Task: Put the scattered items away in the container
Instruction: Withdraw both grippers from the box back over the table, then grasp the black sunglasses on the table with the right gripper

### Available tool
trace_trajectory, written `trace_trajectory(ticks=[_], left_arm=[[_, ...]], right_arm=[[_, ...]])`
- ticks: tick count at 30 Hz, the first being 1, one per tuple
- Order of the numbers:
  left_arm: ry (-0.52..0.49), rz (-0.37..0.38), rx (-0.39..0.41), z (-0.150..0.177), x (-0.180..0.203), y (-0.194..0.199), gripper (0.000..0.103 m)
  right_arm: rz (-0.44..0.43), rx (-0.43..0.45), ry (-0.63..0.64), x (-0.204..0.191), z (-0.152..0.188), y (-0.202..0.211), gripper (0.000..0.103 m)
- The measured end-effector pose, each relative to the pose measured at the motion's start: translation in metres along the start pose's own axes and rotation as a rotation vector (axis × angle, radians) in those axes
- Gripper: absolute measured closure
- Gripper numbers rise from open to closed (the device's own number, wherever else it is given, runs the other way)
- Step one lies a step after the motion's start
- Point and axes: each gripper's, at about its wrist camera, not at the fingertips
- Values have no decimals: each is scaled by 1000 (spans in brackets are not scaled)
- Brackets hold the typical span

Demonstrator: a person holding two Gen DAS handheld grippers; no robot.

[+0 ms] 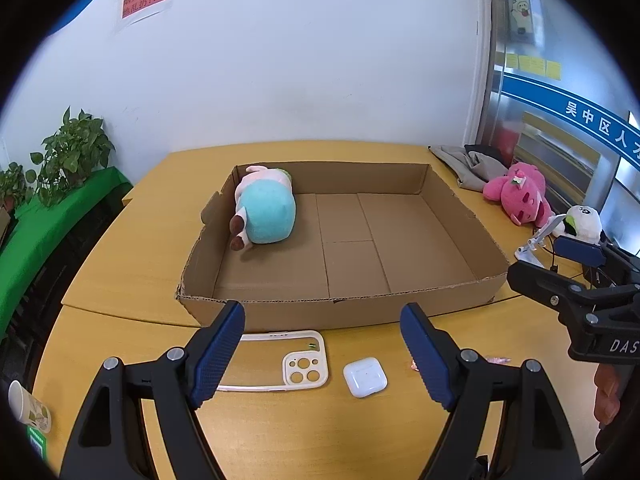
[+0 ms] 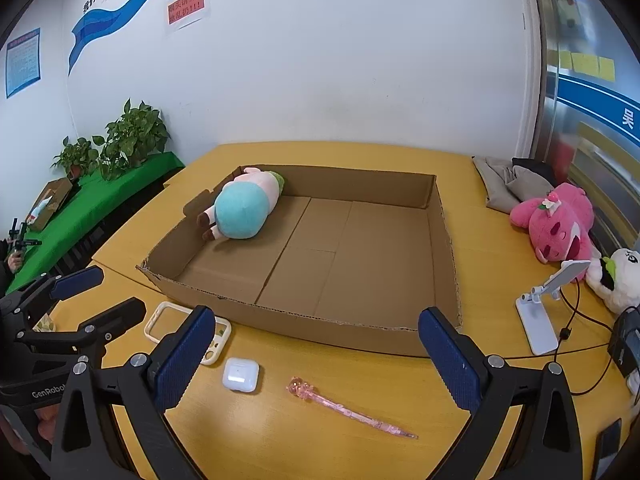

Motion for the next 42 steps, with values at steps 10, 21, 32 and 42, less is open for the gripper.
trace_trajectory(ticks=[10, 21, 32, 42], left_arm=[[17, 15, -13, 2, 1, -6, 23], [23, 5, -16, 4, 0, -6, 23], [15, 10, -31, 14, 2, -5, 23], [-23, 62, -102, 36, 8, -8, 23]], right_arm=[[16, -26, 6, -4, 7, -7, 0], [21, -31, 9, -9, 6, -12, 0], [24, -42, 6, -12, 14, -14, 0], [-1, -77, -23, 0, 40, -15, 0]])
Point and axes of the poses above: each gripper's, at about its wrist camera, not at the fingertips, and y roughly against the way its jaws point, x to its right, z to its underside, and after that the axes turned 10 degrees about -x, right-handed
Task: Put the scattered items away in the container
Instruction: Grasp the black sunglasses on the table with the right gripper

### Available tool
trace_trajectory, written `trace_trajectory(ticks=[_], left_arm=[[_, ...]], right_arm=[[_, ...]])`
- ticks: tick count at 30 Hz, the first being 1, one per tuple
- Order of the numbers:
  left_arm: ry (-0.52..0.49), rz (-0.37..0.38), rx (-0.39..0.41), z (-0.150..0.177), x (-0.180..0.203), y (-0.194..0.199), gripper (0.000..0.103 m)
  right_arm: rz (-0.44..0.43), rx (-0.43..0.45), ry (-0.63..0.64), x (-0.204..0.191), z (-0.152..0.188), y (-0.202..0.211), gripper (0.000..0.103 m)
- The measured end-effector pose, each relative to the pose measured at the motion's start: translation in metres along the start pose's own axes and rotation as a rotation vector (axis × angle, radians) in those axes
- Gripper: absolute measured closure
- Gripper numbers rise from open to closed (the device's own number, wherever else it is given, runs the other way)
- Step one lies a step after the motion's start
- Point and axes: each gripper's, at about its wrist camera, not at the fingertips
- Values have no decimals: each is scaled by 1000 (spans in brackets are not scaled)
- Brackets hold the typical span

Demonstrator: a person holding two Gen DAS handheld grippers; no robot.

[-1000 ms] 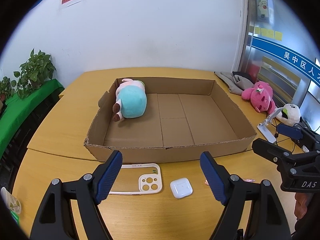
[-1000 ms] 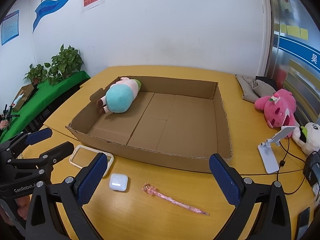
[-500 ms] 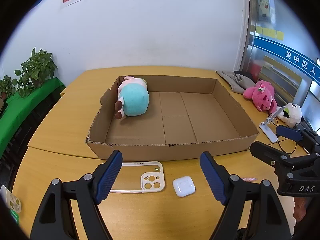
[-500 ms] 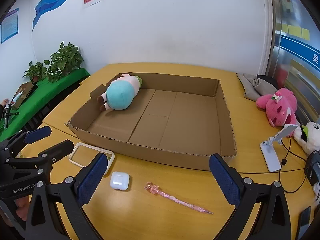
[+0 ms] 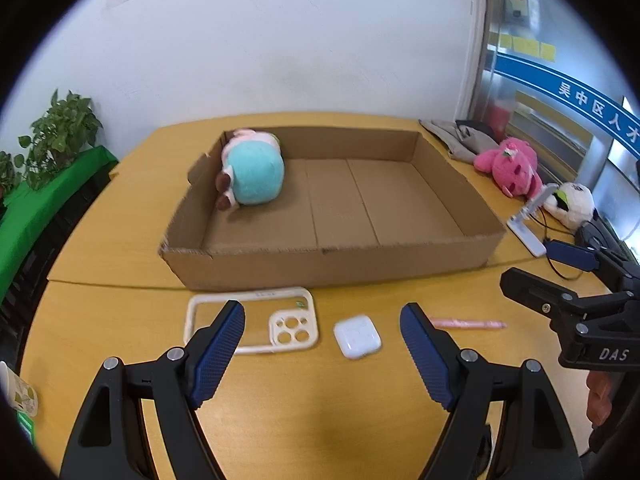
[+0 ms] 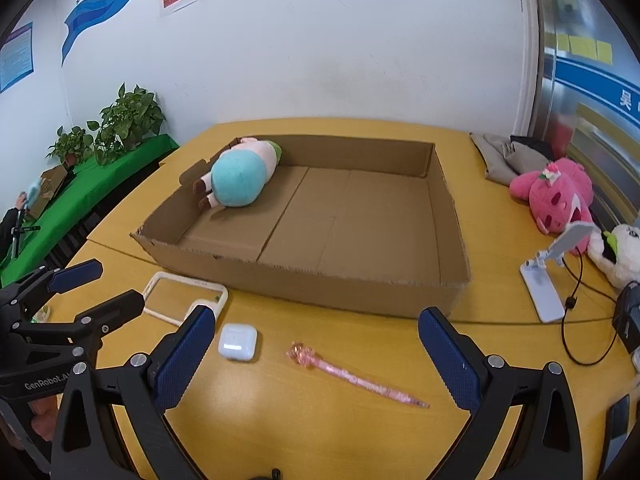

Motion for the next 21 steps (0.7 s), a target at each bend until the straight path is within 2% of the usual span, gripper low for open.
trace_trajectory(ticks=[2, 5, 11, 14, 17, 21], left_arm=[[-12, 33, -40, 10, 3, -5, 23], [-36, 102, -140, 33, 9, -19, 23], [-120, 320, -354, 83, 34, -38, 23], [-164, 414, -432, 103, 48, -39, 23], [-216, 416, -486, 118, 58, -40, 25], [-228, 477, -535, 132, 67, -43, 25]], right_arm=[[-16, -35, -6, 5, 13, -5, 0], [-39, -106, -7, 11, 41, -14, 0], [-115, -279, -45, 18, 104, -36, 1], [-153, -345, -48, 12, 129, -44, 2], [-168, -387, -48, 5, 143, -52, 3], [-177, -395, -22, -8, 145, -55, 3]])
Point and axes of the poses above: each gripper's, at about its wrist camera, not at the fingertips, and y roughly against the way its jaws point, x to its right, z to its underside, and after that the axes turned 10 degrees about -x, right-handed
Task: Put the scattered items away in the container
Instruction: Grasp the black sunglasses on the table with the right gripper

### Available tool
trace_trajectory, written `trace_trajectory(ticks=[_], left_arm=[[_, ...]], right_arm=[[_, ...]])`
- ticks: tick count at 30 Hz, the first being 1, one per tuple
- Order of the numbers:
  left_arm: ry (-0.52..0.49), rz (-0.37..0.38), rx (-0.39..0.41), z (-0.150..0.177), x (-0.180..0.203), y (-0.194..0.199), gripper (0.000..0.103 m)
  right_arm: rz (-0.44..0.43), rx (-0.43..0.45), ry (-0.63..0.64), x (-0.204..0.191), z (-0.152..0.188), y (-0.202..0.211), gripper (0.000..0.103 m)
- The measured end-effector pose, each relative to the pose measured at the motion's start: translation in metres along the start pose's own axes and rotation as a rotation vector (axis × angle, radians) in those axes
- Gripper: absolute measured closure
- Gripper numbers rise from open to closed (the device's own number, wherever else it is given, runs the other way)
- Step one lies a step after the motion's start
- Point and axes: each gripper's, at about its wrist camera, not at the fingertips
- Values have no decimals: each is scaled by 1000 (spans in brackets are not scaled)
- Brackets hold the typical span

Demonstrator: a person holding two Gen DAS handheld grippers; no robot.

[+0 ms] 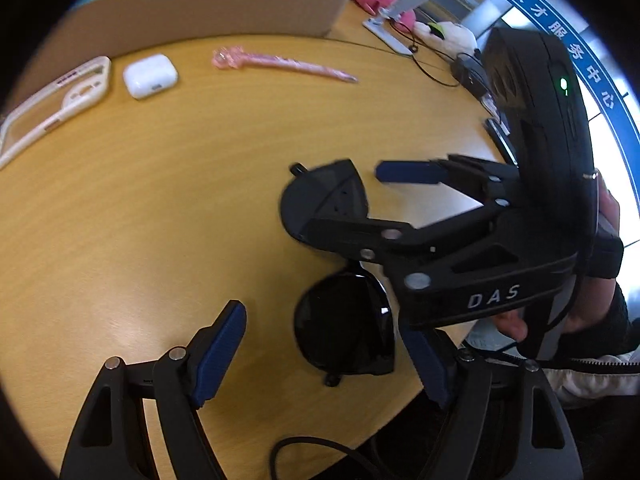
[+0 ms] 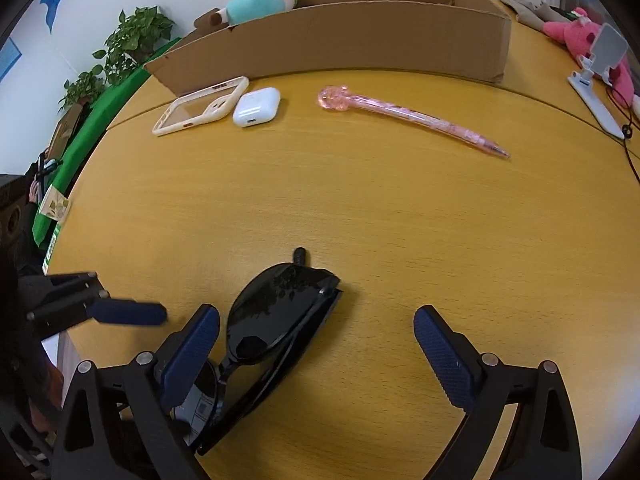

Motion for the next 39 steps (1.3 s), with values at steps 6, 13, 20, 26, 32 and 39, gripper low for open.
trace_trajectory(ticks=[6, 13, 20, 26, 32, 39], left_arm=[[-23, 7, 2, 5, 7, -5, 34], [-27, -12, 4, 10, 9, -3, 48], [-14, 7, 34, 6, 5, 6, 67], [25, -29, 82, -6, -3, 24, 89], [96, -31, 63, 2, -21, 23, 75], [78, 40, 42, -10, -19, 7, 48]], right_arm=[[57, 2, 90, -19, -2, -3, 16], [83, 13, 120, -20, -4, -1, 32], [64, 59, 87, -13, -11, 12, 53], [67, 82, 106, -11, -28, 24, 71], [31, 48, 88, -10, -24, 11, 44], [20, 1, 92, -12, -26, 3, 36]])
Point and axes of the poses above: each gripper's, at about its wrist camera, not at the fingertips, and y roughly against the way its jaws point, x to its right, z to its underside, and after that the axes turned 10 degrees about -x, right-handed
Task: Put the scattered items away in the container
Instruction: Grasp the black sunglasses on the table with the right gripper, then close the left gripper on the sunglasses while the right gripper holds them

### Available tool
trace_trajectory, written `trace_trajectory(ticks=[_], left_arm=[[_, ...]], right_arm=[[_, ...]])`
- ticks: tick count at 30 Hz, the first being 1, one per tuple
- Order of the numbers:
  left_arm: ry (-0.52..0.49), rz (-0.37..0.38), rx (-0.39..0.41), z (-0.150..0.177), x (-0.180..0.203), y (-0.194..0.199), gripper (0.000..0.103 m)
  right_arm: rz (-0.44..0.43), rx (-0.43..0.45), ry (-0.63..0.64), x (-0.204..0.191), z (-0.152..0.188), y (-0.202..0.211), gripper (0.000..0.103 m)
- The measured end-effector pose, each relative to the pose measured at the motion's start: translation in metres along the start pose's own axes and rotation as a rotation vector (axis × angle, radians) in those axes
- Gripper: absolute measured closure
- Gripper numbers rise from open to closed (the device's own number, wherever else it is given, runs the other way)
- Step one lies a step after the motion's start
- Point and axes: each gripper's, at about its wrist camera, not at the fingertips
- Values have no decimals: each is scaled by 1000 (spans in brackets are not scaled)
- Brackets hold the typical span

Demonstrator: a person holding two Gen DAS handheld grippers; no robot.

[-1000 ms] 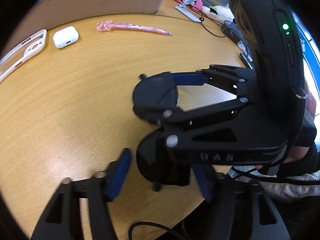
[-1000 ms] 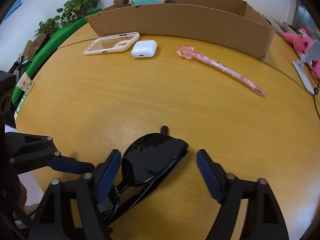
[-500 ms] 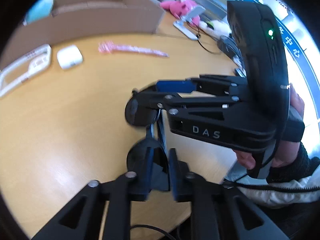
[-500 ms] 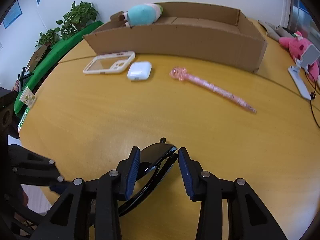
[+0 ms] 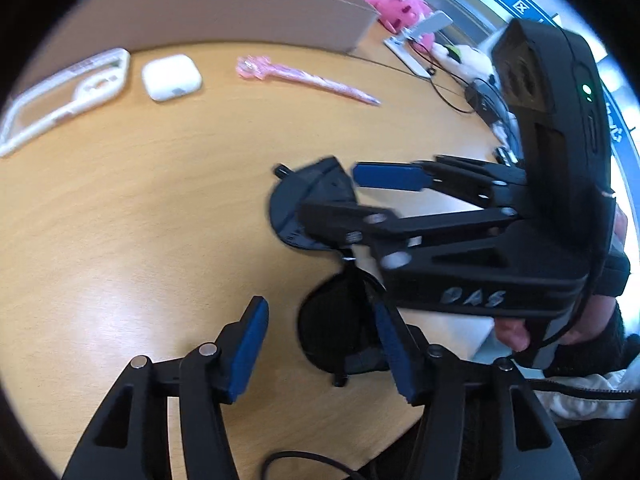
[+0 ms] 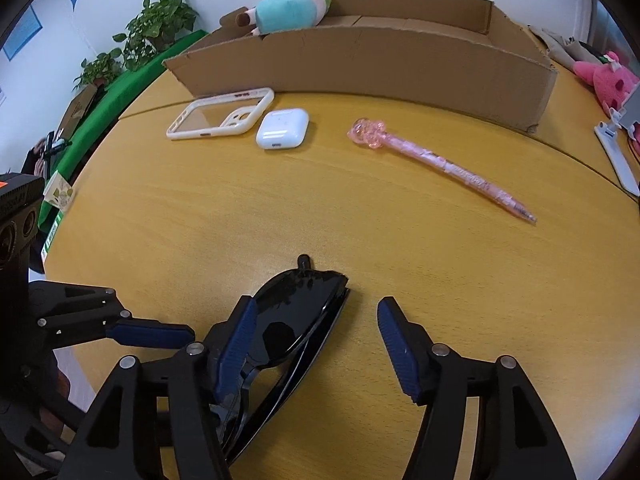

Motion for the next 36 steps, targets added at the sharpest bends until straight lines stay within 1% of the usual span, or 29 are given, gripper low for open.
trace_trajectory(ticks=[2, 3, 6, 8, 9, 10, 12, 17, 19, 22, 23, 24, 25, 26, 27, 29, 30, 32, 33, 34, 35, 36], left_arm=[[-3, 41, -27, 0, 2, -7, 45], [-10, 48, -25, 0, 5, -7, 42], [-46, 22, -28, 0, 13, -10, 39], [-74, -1, -31, 2, 19, -12, 39], [-86, -13, -30, 3, 22, -13, 40], [-97, -23, -32, 3, 24, -14, 42], [-100, -21, -32, 3, 25, -15, 44], [-97, -1, -28, 6, 25, -15, 44], [-90, 6, -21, 6, 24, -13, 44], [-92, -17, 7, 6, 24, -6, 44], [-94, -33, 20, 6, 24, -3, 47], [-92, -47, 27, 5, 23, -1, 79], [-85, -42, 24, 4, 21, 0, 95], [-72, -36, 24, 3, 18, 2, 98], [-65, -38, 30, 2, 15, 3, 98], [-52, -62, 23, -1, 8, 1, 98], [-39, -62, 13, -1, 5, -2, 98], [-28, -47, -5, 0, 0, -7, 98], [-29, -33, -6, 2, -1, -8, 97], [-29, -23, -3, 5, -2, -6, 95], [-30, -10, 5, 6, -3, -4, 93], [-26, -5, 13, -1, 4, -5, 90]], right_arm=[[8, -18, 18, -6, 0, -6, 34], [18, -20, 30, -11, 0, -7, 30], [58, -31, 60, -20, -2, -11, 29], [83, -34, 91, -26, -1, -12, 32], [80, -32, 106, -28, -1, -12, 39], [71, -34, 117, -30, 0, -11, 42], [69, -34, 134, -33, 2, -11, 43], [53, -27, 131, -33, 7, -8, 45], [41, -10, 123, -32, 6, -5, 55], [13, 27, 106, -28, 0, 7, 63], [24, 36, 104, -27, -2, 9, 65], [33, 41, 102, -26, -3, 10, 73], [31, 39, 101, -25, -5, 11, 76], [23, 32, 102, -24, -6, 11, 78], [10, 27, 101, -23, -7, 11, 78], [-23, 21, 102, -22, -10, 10, 78], [-33, 20, 103, -23, -12, 10, 78], [-40, 20, 111, -25, -14, 10, 74], [-41, 22, 119, -25, -15, 11, 68], [-44, 27, 126, -24, -15, 13, 58], [-51, 32, 135, -22, -13, 15, 53], [-60, 37, 150, -20, -12, 19, 43]])
Point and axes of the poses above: each gripper's, at about its wrist camera, not at the fingertips, and y roughly against the way its jaws point, x to its right, z to its underside, and after that the axes turned 10 degrees about -x, right-handed
